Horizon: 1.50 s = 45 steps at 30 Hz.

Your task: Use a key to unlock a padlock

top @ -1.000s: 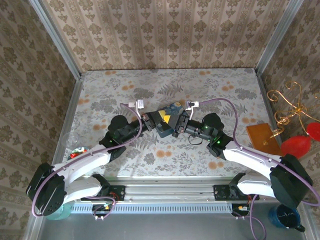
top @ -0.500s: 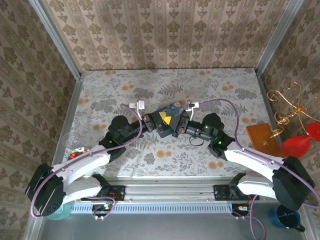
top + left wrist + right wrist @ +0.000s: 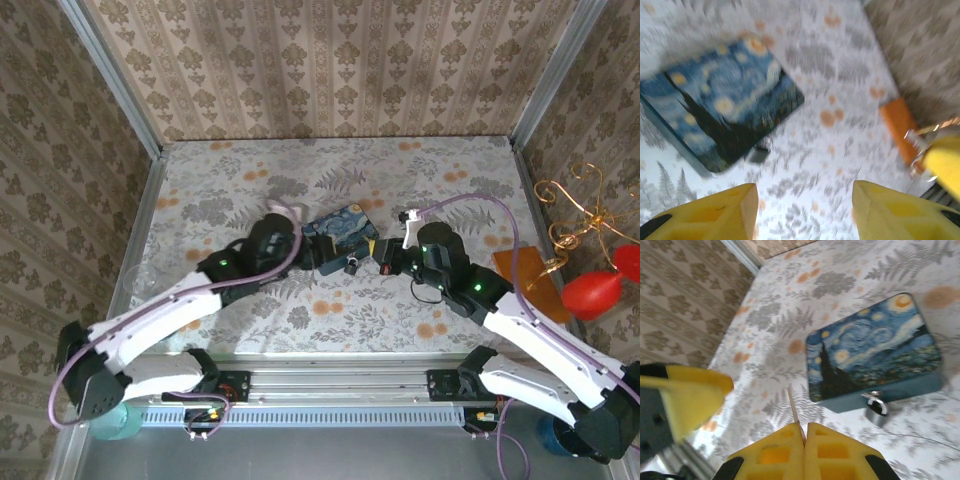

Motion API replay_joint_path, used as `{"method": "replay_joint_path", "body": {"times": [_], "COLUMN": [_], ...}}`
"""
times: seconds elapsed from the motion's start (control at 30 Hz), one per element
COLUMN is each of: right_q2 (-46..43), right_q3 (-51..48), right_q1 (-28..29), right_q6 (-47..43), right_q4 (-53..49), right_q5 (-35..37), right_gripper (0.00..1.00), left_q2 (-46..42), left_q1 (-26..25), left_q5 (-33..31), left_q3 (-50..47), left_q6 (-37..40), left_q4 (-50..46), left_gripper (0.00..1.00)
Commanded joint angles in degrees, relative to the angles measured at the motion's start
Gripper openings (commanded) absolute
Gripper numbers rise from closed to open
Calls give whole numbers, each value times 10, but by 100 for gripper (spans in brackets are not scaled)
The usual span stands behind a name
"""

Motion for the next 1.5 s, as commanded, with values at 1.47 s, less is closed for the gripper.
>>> {"method": "replay_joint_path", "body": {"times": [1.47], "right_q2": [-98], "right_q3": [-76], "right_q1": [-21], "right_q6": [36], "right_q4": [-22], "right_q5": [-47], "right_gripper": [0], "left_q2": [354], "left_q1": [65], "left_q5": [-8], "left_q3": [17], "left_q6": [93], "left_q4": [233], "left_gripper": [60]}}
